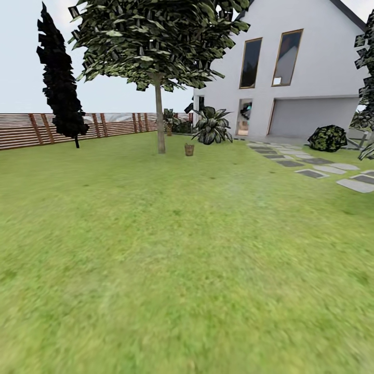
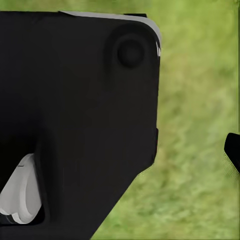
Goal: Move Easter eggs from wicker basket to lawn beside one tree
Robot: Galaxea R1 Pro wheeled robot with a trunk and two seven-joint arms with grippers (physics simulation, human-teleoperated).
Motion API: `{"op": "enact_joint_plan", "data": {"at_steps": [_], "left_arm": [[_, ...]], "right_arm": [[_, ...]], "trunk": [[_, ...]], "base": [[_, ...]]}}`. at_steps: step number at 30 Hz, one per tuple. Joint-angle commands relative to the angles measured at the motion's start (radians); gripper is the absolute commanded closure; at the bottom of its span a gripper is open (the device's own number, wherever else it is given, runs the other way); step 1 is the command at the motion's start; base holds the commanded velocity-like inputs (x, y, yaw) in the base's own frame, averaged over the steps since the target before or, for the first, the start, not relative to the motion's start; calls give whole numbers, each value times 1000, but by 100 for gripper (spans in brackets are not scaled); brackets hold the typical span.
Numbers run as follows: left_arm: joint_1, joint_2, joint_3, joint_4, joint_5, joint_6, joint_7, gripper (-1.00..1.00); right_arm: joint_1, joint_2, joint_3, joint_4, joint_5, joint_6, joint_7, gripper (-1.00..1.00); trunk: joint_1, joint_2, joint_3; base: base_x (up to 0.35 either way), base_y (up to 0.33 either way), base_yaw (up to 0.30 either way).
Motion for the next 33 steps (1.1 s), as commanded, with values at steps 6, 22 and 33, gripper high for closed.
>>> {"op": "enact_joint_plan", "data": {"at_steps": [6, 22, 33], "left_arm": [[-1, 0, -2, 1, -1, -3, -1, -100], [-1, 0, -2, 1, -1, -3, -1, -100], [-1, 0, -2, 1, -1, -3, -1, -100]], "right_arm": [[0, 0, -1, -1, -1, -2, 0, -100], [0, 0, -1, -1, -1, -2, 0, -100], [0, 0, -1, -1, -1, -2, -1, -100]], "trunk": [[1, -1, -1], [1, -1, -1], [1, -1, -1]], "base": [[318, 0, 0], [318, 0, 0], [318, 0, 0]]}}
